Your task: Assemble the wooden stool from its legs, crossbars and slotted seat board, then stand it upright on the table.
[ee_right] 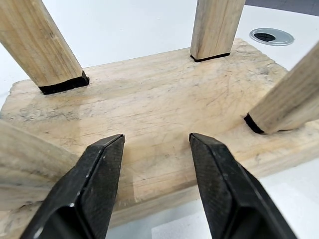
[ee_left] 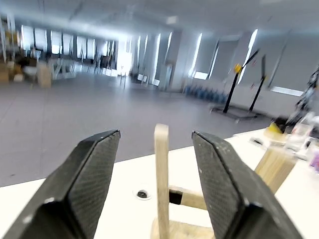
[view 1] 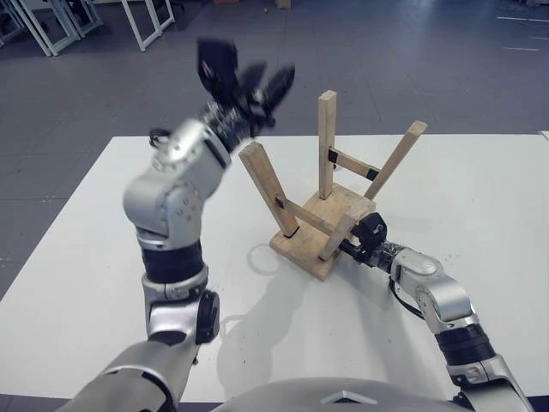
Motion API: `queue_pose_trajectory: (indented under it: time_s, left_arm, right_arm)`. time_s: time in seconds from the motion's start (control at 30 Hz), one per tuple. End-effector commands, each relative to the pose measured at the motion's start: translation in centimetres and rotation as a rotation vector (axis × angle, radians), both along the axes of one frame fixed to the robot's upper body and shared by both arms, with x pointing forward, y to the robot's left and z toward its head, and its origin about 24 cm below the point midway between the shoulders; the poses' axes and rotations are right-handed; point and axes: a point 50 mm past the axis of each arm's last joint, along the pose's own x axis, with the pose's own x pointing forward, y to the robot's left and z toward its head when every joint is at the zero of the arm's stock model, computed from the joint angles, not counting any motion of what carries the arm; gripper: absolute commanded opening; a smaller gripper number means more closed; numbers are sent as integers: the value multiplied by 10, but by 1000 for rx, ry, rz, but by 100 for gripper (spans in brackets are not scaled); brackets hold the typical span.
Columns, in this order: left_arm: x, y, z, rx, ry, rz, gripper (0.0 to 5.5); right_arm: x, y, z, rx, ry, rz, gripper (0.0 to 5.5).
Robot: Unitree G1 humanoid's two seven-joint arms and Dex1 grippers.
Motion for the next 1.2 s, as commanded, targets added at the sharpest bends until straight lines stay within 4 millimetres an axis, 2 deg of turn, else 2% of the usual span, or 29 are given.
queue_pose_trajectory:
  time_s: [0.03,0.1,0.17,0.23,0.33,0.37,0.4,0.43,0.47,0.53,0.6,0.67,0.83,1.03,1.07,1.13,1.2]
  left_arm:
    - [-33,-14,-82,102,320,-38,265]
    - [-31,-11,-74,103,287,-26,265]
    - [-20,-1,-51,87,198,13,265]
    - [-13,7,-15,22,69,20,265]
    - [-17,12,46,-149,-124,-51,265]
    - [-22,17,76,-224,-214,-78,265]
    - [-26,21,98,-276,-277,-101,265]
    - [-31,31,122,-320,-349,-95,265]
    - [-35,40,139,-351,-398,-83,265]
    - [-38,55,153,-331,-437,-23,265]
    - [-34,62,146,-304,-407,27,265]
    - [-30,61,134,-286,-365,48,265]
    - [-31,68,114,-222,-335,51,265]
    - [-37,80,106,-198,-337,72,265]
    - [-44,83,103,-192,-337,26,265]
    - [-64,87,86,-95,-270,-125,302]
    - [-93,99,57,49,-69,-298,336]
  right_arm:
    - [-11,-4,-19,-31,115,-20,238]
    - [-12,-4,-20,-28,120,-27,238]
    - [-13,-2,-21,-24,123,-33,238]
    - [-13,-1,-21,-19,122,-36,238]
    - [-12,3,-16,-24,100,-23,238]
    - [-11,9,-5,-16,76,9,238]
    - [-11,15,4,-6,53,38,238]
    - [-11,29,27,52,8,101,238]
    - [-14,41,47,112,-28,154,238]
    - [-22,65,97,268,-107,277,238]
    - [-28,75,120,357,-121,332,238]
    - [-28,76,127,396,-99,332,238]
    - [-25,57,112,334,-26,272,238]
    - [-42,66,117,453,20,385,238]
    - [-46,62,117,482,45,408,238]
    - [-58,41,117,517,119,486,233]
    - [-77,6,119,498,221,574,270]
